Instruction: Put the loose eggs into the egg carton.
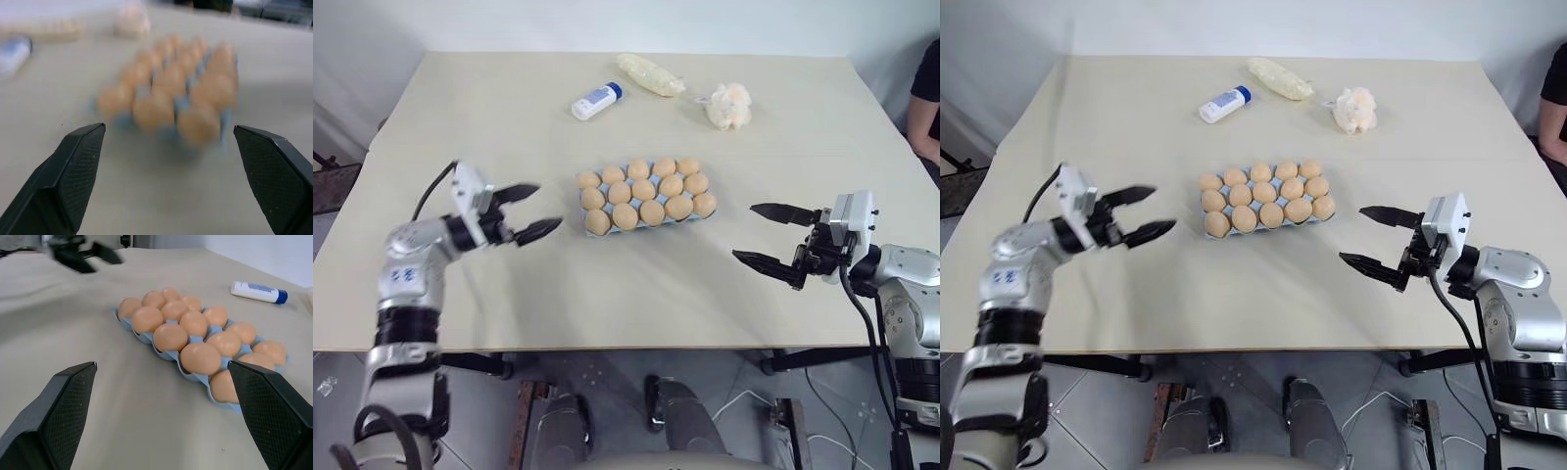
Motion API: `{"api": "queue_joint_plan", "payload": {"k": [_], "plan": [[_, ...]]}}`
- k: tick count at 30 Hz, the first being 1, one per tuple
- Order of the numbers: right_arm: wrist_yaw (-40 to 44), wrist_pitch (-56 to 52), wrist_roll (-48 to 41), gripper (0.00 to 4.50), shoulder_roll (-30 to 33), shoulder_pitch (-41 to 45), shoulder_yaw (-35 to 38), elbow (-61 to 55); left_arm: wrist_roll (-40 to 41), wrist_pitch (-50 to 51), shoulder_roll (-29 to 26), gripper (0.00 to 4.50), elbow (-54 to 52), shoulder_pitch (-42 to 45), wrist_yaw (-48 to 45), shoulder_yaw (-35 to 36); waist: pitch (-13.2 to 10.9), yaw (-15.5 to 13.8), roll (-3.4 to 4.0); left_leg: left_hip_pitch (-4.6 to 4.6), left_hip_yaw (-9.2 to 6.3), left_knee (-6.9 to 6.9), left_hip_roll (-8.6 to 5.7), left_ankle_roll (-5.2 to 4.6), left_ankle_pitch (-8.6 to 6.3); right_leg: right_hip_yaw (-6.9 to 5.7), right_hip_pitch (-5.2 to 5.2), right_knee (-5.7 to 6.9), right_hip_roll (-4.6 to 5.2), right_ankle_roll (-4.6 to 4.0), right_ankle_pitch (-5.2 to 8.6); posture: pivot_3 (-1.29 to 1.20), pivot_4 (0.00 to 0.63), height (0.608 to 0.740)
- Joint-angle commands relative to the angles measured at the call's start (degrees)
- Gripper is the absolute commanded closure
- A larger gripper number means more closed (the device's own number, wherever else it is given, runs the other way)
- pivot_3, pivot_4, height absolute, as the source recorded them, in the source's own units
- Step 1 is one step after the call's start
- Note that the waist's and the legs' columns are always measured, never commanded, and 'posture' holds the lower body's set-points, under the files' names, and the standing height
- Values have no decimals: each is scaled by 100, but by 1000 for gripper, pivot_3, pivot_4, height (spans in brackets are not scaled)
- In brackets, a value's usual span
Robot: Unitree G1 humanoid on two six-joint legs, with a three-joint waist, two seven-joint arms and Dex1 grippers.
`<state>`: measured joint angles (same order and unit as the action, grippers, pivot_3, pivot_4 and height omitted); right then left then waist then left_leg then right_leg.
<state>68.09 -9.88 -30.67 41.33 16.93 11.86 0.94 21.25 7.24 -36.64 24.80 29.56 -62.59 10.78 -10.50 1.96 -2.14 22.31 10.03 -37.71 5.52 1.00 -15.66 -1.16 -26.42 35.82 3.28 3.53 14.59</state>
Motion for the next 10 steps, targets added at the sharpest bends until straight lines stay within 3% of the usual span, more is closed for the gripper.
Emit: {"api": "queue_joint_plan", "payload": {"k": [1,10], "plan": [[94,143,-46,0,49,123,120,92,243,-86,-113,22,-359,-107,-100,248,0,-50,0,0,-1,-3,-1,0,0,-2,2,0,2,0,0,0,150,740],[217,271,7,0,-57,361,4,517,384,-49,-94,22,-652,-423,87,526,0,-24,0,5,-1,-4,-14,-13,-3,0,6,-10,18,9,-6,0,150,740]]}}
